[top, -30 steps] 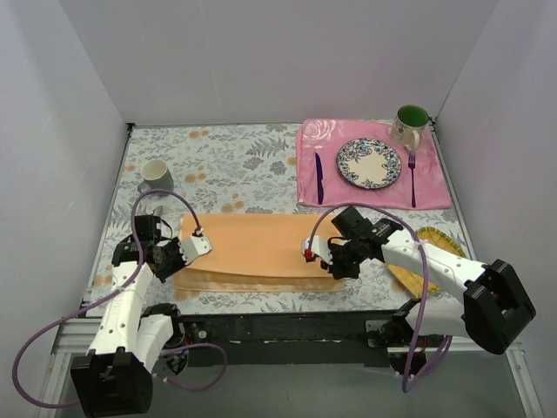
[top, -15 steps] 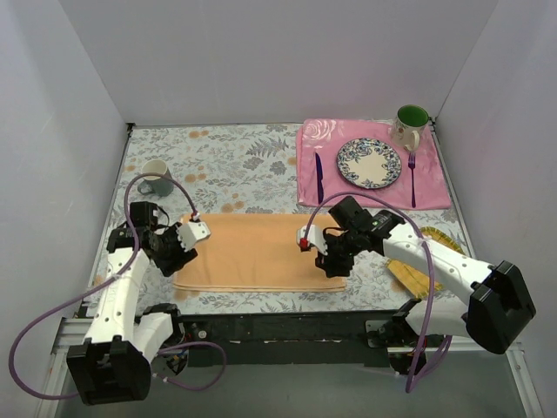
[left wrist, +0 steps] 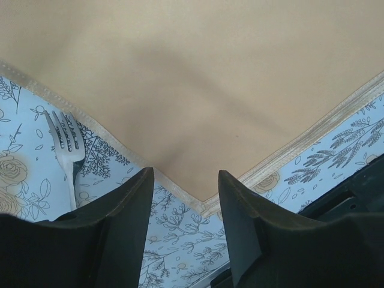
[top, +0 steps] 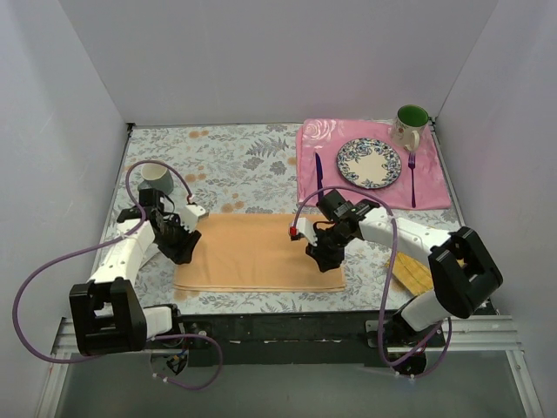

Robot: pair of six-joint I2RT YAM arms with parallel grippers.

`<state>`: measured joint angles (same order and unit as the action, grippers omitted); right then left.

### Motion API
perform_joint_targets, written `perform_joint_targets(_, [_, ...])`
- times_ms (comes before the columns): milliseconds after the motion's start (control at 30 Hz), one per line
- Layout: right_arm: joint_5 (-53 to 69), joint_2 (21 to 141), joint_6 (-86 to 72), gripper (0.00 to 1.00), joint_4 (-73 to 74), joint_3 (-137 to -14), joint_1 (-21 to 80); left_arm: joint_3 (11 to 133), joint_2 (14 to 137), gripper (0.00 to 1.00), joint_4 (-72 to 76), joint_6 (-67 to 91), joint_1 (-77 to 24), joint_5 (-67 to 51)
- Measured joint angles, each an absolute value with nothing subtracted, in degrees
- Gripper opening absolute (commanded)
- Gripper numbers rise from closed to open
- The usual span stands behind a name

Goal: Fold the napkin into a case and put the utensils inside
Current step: Fold and flatten the napkin at the center of the board, then rotate the rectangle-folded napkin at the center of the board.

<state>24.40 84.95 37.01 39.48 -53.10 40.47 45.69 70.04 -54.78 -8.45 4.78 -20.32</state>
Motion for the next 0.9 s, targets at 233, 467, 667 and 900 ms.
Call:
perform_joint_targets(233, [24.69,89.27,36.8,0.22,38.52,-53.1,40.47,44.62,71.22,0.41,-51.96,-6.85,4.75,-19.29])
perform_joint_targets(467, [26.06,91.59,36.64,0.19,37.19,-52.03,40.47,40.66,74.0,0.38,-49.1,-5.08,2.9,-16.51])
perform_joint_targets(667, [28.64,92.18,36.21,0.16,36.6,-50.33,40.77,40.07,76.97,0.38,-46.35,-3.03,1.3,-14.7])
perform_joint_targets(900, [31.33,92.88,37.08,0.16,36.95,-50.35,45.47,43.81,82.13,0.36,-44.66,-0.43,-1.85,-11.22])
